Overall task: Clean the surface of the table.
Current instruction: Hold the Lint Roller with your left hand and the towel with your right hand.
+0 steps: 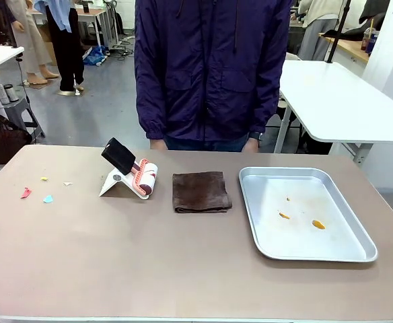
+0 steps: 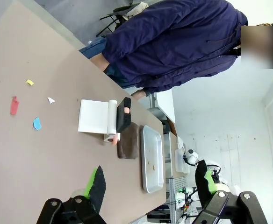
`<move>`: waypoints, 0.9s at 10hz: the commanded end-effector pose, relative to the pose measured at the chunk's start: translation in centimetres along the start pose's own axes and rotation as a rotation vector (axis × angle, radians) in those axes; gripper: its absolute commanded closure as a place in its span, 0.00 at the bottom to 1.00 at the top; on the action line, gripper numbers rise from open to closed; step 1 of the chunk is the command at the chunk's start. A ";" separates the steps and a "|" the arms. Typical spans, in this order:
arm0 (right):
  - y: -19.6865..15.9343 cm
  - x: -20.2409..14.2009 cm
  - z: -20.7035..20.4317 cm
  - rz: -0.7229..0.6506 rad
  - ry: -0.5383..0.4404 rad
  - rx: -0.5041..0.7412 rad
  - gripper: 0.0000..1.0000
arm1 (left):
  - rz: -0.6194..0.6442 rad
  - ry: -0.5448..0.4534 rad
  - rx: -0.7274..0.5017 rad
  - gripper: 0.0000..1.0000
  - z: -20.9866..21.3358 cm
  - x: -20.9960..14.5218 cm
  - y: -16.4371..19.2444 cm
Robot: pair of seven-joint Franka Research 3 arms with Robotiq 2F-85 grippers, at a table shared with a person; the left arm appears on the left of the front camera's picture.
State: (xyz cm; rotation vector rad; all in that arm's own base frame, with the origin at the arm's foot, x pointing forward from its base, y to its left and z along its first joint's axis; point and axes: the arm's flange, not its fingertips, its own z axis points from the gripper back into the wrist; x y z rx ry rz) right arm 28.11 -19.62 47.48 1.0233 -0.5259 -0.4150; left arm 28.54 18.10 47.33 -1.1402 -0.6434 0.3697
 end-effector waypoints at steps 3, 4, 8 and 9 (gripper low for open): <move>3.2 -0.6 -3.4 0.090 -0.006 -0.109 0.00 | -0.035 0.052 0.063 0.00 -1.8 0.8 -1.9; 5.4 -1.1 -5.6 0.162 0.009 -0.153 0.00 | -0.069 0.081 0.106 0.00 -2.4 1.6 -2.6; 13.0 -2.3 -16.8 0.450 0.200 -0.271 0.00 | -0.272 0.289 0.349 0.00 -8.0 4.7 -5.8; 14.5 -2.5 -20.9 0.493 0.287 -0.290 0.00 | -0.314 0.356 0.379 0.00 -10.5 5.2 -6.4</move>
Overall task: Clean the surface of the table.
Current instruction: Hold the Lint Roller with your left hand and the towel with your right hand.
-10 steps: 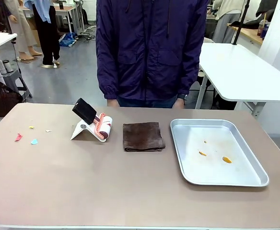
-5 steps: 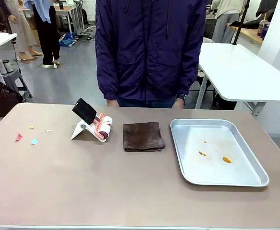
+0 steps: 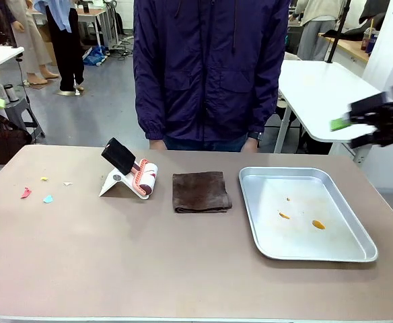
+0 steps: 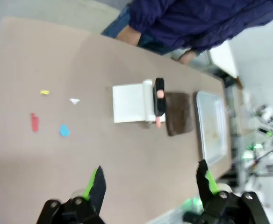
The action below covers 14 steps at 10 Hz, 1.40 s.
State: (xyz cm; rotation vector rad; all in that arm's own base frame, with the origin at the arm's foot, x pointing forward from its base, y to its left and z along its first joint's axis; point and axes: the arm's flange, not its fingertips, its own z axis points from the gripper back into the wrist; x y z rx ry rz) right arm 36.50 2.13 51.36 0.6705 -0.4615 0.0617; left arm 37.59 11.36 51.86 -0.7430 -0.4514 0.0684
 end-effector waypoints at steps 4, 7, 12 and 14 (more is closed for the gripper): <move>6.1 4.9 -14.1 0.135 0.195 -0.200 0.00 | -0.109 0.162 0.054 0.00 -9.2 4.4 -4.0; 8.6 4.4 -22.0 0.048 0.239 -0.272 0.00 | -0.134 0.222 0.064 0.00 -15.4 4.8 -5.8; 11.1 0.7 -28.3 0.010 0.244 -0.370 0.00 | -0.108 0.311 0.067 0.00 -22.9 5.3 -6.7; 10.8 0.6 -27.9 -0.032 0.210 -0.332 0.00 | -0.105 0.321 0.092 0.00 -23.6 5.2 -6.6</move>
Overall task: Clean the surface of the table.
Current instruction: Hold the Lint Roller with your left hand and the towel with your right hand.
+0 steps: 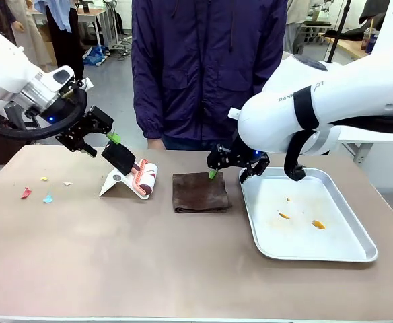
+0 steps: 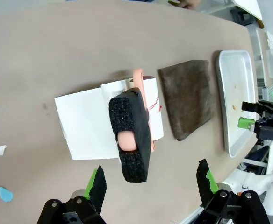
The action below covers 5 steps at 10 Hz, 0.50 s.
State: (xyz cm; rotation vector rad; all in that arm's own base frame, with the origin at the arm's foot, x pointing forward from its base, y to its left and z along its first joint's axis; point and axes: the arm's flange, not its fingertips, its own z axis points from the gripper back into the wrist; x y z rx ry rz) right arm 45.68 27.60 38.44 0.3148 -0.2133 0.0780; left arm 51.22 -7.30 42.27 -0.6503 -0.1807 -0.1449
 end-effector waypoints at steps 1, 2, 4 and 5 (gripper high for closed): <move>0.0 -0.1 0.0 0.011 0.009 -0.005 0.00 | 0.006 0.016 0.024 0.00 0.2 0.5 -0.6; 0.0 -0.1 0.0 0.011 0.009 -0.005 0.00 | 0.000 0.000 0.000 0.00 0.0 0.0 0.0; 0.0 -0.1 0.0 0.011 0.009 -0.005 0.00 | 0.000 0.000 0.000 0.00 0.0 0.0 0.0; 0.0 -0.1 0.0 0.011 0.009 -0.005 0.00 | 0.000 0.000 0.000 0.00 0.0 0.0 0.0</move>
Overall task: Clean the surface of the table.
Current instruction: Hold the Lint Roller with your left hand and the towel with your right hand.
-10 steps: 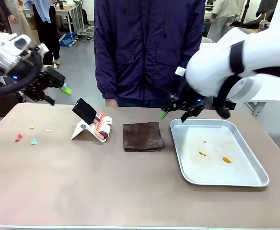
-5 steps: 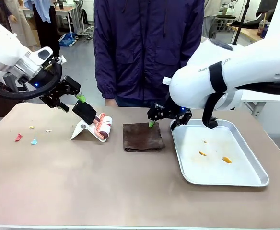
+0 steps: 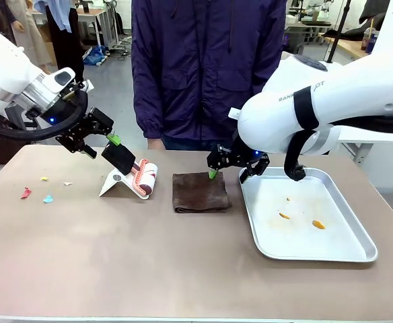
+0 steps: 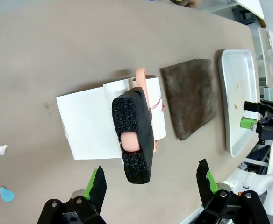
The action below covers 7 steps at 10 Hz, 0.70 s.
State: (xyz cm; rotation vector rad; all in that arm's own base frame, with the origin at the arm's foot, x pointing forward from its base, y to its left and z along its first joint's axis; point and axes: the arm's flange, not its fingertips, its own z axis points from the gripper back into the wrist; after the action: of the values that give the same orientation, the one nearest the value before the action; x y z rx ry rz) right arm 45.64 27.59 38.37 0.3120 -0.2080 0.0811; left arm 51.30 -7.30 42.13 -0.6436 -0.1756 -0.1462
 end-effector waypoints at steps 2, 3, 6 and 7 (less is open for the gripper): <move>0.0 0.0 0.0 0.000 0.000 0.000 0.00 | 0.000 0.000 0.000 0.00 0.0 0.0 0.0; 0.4 1.0 -0.8 0.007 -0.003 -0.031 0.00 | 0.038 0.012 0.012 0.00 -0.2 0.6 0.4; 0.4 3.4 -4.3 -0.002 0.033 -0.054 0.00 | 0.042 0.053 -0.047 0.00 -1.0 1.9 1.5; 0.7 3.8 -5.0 0.004 0.028 -0.066 0.00 | 0.033 0.058 -0.065 0.00 -1.4 2.2 1.6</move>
State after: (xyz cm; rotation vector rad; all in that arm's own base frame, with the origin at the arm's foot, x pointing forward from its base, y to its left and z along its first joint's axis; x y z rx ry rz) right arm 48.93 28.56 34.57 0.2753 -0.1682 0.1110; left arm 53.07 -6.90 40.29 -0.6743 -0.1115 -0.1295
